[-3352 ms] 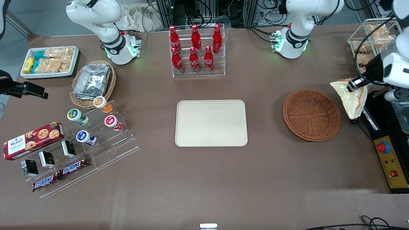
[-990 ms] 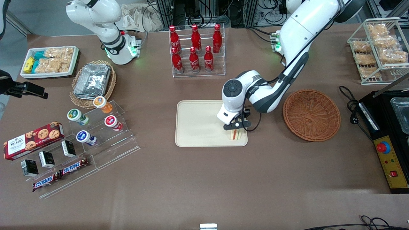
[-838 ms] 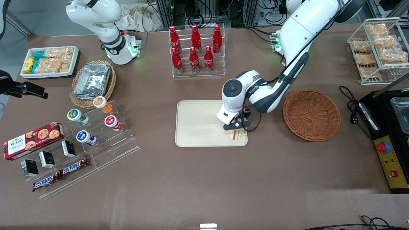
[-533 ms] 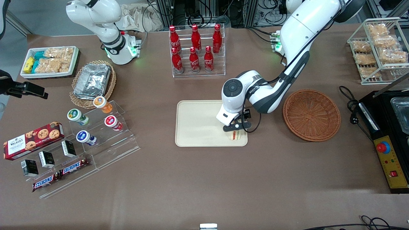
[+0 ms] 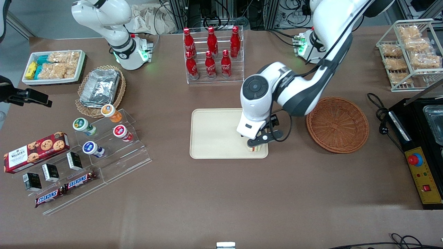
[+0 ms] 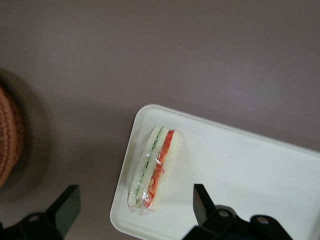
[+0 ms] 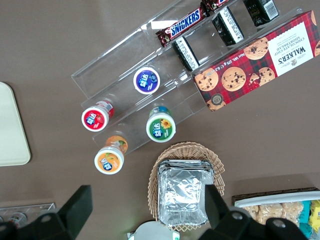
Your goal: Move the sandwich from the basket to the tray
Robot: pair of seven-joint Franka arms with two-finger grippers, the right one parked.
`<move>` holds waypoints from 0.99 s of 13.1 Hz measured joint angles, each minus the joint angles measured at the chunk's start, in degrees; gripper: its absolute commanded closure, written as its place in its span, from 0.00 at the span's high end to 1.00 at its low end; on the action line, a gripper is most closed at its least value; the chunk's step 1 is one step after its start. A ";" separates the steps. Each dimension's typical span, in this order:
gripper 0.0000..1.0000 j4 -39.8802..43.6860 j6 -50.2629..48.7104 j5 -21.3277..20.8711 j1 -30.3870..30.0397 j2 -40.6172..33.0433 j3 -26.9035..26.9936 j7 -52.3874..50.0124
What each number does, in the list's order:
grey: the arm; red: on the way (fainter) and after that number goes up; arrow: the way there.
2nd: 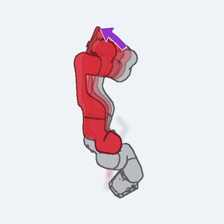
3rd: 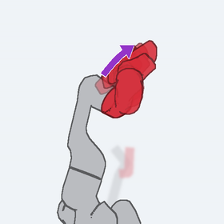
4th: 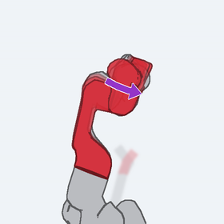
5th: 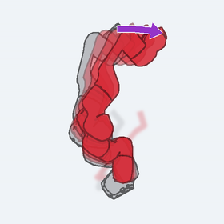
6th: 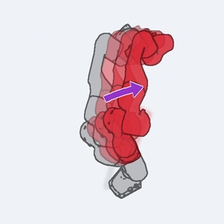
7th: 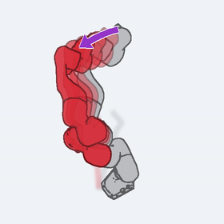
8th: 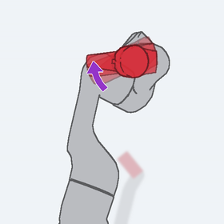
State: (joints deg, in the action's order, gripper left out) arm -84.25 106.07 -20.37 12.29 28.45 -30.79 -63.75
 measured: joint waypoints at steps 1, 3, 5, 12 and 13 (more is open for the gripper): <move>1.00 2.69 -1.85 1.82 -0.29 -1.47 0.02 -0.14; 1.00 6.32 -5.22 5.62 -2.20 -5.45 0.08 -0.23; 1.00 7.77 -9.38 7.22 -5.01 -9.99 0.32 -0.10; 1.00 6.79 -21.81 14.62 -5.29 -21.97 20.13 27.30; 1.00 5.43 -22.24 15.22 -5.37 -23.96 23.26 32.97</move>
State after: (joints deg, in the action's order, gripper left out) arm -78.82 83.83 -5.15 6.92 4.49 -7.52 -30.79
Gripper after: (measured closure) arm 0.000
